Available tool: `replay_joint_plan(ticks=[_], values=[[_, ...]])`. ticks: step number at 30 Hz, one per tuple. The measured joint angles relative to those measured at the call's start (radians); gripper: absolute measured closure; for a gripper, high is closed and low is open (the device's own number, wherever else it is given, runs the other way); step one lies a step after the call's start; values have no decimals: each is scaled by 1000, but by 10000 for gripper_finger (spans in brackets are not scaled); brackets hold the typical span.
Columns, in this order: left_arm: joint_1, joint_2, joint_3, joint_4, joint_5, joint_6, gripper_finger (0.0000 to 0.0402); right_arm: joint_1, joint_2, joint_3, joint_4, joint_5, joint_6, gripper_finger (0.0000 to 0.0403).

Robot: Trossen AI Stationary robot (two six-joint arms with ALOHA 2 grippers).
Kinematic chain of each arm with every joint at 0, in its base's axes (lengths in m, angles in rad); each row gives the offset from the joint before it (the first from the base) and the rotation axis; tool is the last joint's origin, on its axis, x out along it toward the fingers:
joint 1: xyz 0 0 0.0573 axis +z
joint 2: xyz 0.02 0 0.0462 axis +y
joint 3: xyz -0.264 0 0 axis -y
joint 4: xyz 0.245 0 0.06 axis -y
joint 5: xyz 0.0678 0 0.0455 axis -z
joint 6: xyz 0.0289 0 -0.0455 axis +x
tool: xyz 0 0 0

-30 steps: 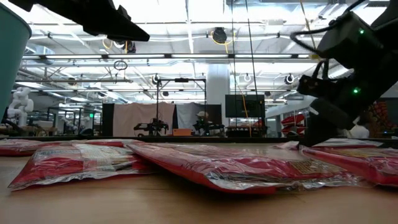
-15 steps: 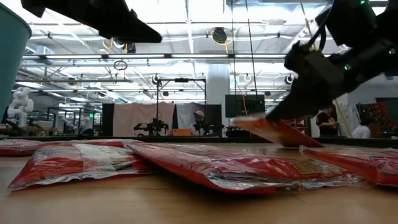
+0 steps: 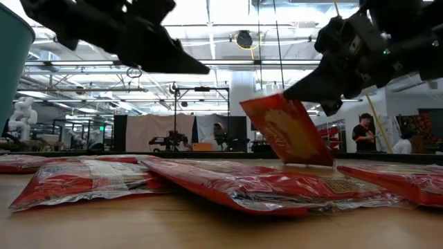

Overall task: Sort popcorn bags into baskets
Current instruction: Put the red popcorn bag into the blue container

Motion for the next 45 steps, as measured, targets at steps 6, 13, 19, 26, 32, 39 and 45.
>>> replay_joint_plan(ticks=[6, 13, 19, 26, 32, 39, 45], values=[[45, 89, 0, 130, 30, -7, 115, 18, 0, 1, 81, -46, -12, 403], [78, 167, 16, 215, 166, -23, 150, 22, 0, 32, 96, -52, -38, 403], [80, 230, 68, 213, 195, -11, 193, 21, 0, 97, 79, -98, -104, 403], [101, 238, 86, 215, 189, -87, 242, 21, 0, 124, 48, -98, -148, 403], [118, 237, 86, 214, 269, -115, 231, 21, 0, 125, 35, -97, -158, 403], [102, 237, 86, 222, 366, -35, 332, 21, 0, 125, 21, -96, -172, 403], [136, 210, 86, 186, 365, -140, 376, 30, -1, 125, 7, 24, -173, 397]])
